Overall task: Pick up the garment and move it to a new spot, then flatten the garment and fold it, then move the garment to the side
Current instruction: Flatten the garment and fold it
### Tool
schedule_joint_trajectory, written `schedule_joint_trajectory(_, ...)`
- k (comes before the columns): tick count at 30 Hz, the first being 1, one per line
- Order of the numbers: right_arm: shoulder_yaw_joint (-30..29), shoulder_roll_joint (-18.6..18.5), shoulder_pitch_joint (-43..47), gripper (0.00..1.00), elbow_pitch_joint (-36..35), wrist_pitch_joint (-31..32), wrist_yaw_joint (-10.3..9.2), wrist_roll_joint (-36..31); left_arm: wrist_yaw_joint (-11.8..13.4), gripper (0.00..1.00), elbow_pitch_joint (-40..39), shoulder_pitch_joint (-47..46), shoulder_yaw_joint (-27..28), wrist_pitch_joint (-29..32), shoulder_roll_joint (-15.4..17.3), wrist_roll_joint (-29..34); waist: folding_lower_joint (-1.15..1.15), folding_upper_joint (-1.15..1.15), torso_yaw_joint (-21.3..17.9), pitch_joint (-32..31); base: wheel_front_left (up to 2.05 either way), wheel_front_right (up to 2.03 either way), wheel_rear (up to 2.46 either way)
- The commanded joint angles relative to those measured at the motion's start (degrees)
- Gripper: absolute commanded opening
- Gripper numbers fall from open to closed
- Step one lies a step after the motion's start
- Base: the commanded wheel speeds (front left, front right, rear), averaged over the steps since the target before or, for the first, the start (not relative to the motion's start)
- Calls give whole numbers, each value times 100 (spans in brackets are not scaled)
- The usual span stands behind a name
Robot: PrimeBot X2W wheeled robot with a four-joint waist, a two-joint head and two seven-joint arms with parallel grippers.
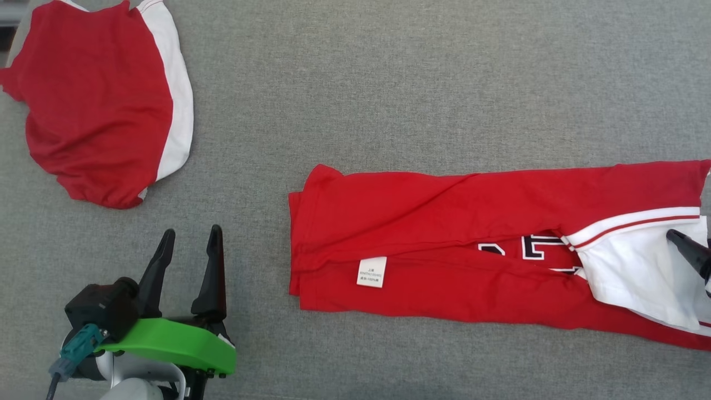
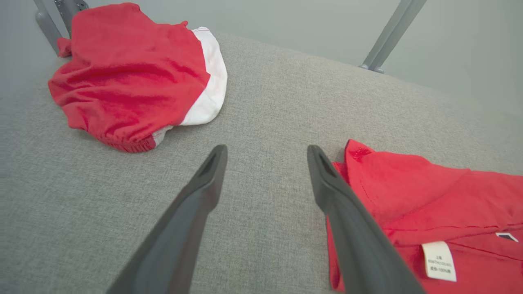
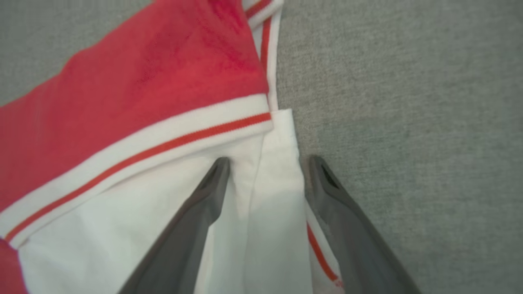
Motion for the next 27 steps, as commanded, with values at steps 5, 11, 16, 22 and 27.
schedule_joint_trajectory(5, 473, 435, -93, 0, 486, 300, 25, 664, -181, 100, 167, 184, 195, -50, -216, 151, 0, 0, 108, -112, 0, 0, 0)
schedule_joint_trajectory(11, -65, 88, -8, 0, 619, 206, -4, 1024, -278, 100, 258, 369, 371, -46, -308, 131, 0, 0, 61, -309, 0, 0, 0)
schedule_joint_trajectory(16, -1163, -370, 101, 0, 818, 247, -1, 915, -319, 100, 294, 529, 501, -48, -187, 259, 0, 0, -55, -487, 0, 0, 0)
schedule_joint_trajectory(22, -2522, -617, 51, 0, 661, 556, 2, 622, -346, 100, 283, 711, 643, -48, -124, 284, 0, 0, -180, -572, 0, 0, 0)
schedule_joint_trajectory(27, -2327, -250, -196, 0, -385, 1286, 4, 1059, -373, 100, 275, 758, 687, -48, -119, 291, 0, 0, -270, -632, 0, 0, 0)
